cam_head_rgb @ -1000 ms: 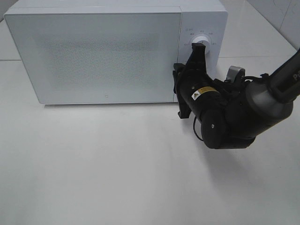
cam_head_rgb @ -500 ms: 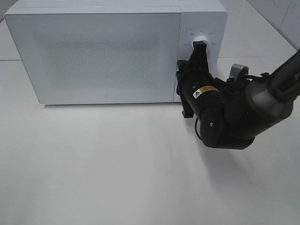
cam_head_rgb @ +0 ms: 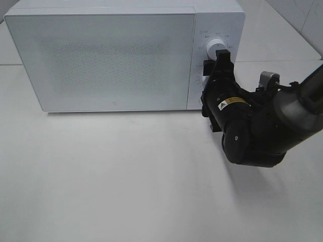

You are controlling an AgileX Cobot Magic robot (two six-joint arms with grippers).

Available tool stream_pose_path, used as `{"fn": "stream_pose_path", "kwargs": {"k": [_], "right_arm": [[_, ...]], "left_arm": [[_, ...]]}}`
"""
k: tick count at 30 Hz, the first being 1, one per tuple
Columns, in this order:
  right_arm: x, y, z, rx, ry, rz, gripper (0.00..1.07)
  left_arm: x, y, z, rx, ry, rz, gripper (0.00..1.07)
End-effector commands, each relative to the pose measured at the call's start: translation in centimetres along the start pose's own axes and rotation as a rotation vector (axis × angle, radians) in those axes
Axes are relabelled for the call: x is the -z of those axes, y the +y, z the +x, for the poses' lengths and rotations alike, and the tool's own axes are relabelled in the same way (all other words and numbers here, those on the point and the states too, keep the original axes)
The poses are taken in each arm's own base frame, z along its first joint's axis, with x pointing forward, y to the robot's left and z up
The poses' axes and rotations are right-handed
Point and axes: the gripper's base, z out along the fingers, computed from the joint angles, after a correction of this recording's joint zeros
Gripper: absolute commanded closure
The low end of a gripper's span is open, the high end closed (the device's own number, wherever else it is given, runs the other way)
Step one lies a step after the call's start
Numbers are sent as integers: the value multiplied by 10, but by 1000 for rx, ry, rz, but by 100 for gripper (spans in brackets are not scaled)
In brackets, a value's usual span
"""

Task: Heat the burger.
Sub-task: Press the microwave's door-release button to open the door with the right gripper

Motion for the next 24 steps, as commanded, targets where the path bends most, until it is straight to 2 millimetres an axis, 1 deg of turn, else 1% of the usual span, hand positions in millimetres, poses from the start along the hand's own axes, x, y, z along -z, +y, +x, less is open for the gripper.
{"fn": "stream_pose_path", "kwargs": {"k": [1, 2, 4, 7, 9, 10, 11, 12, 13, 14, 15, 16, 17, 18, 19, 20, 21, 22, 24], "right_arm": [[8, 13, -5, 62, 4, -101, 34], [8, 13, -5, 62, 4, -101, 34], [17, 11, -5, 165, 61, -33, 34], [20, 10, -6, 203, 73, -11, 34], [30, 11, -6, 366, 142, 52, 34], [30, 11, -6, 366, 142, 52, 34], [32, 12, -6, 403, 158, 68, 34], [36, 14, -5, 502, 204, 92, 34], [36, 14, -5, 502, 204, 92, 34], [40, 18, -3, 610, 260, 112, 34], [40, 18, -3, 610, 260, 112, 34], [42, 19, -3, 654, 286, 123, 34], [46, 24, -2, 744, 330, 131, 34], [46, 24, -2, 744, 330, 131, 34], [51, 27, -2, 833, 374, 146, 34], [53, 30, -2, 879, 394, 147, 34], [53, 30, -2, 879, 394, 147, 34], [58, 33, -2, 968, 443, 158, 34], [60, 33, -1, 1001, 470, 170, 34]], "left_arm": [[2, 0, 2, 2, -21, -1, 7], [2, 0, 2, 2, -21, -1, 7], [2, 0, 2, 2, -21, -1, 7], [2, 0, 2, 2, -21, -1, 7], [2, 0, 2, 2, -21, -1, 7], [2, 0, 2, 2, -21, -1, 7], [2, 0, 2, 2, -21, -1, 7], [2, 0, 2, 2, -21, -1, 7], [2, 0, 2, 2, -21, -1, 7], [2, 0, 2, 2, -21, -1, 7], [2, 0, 2, 2, -21, -1, 7], [2, 0, 2, 2, -21, -1, 7], [2, 0, 2, 2, -21, -1, 7], [2, 0, 2, 2, -21, -1, 7], [2, 0, 2, 2, -21, -1, 7], [2, 0, 2, 2, -21, -1, 7], [2, 0, 2, 2, -21, -1, 7], [2, 0, 2, 2, -21, -1, 7], [2, 0, 2, 2, -21, -1, 7]]}}
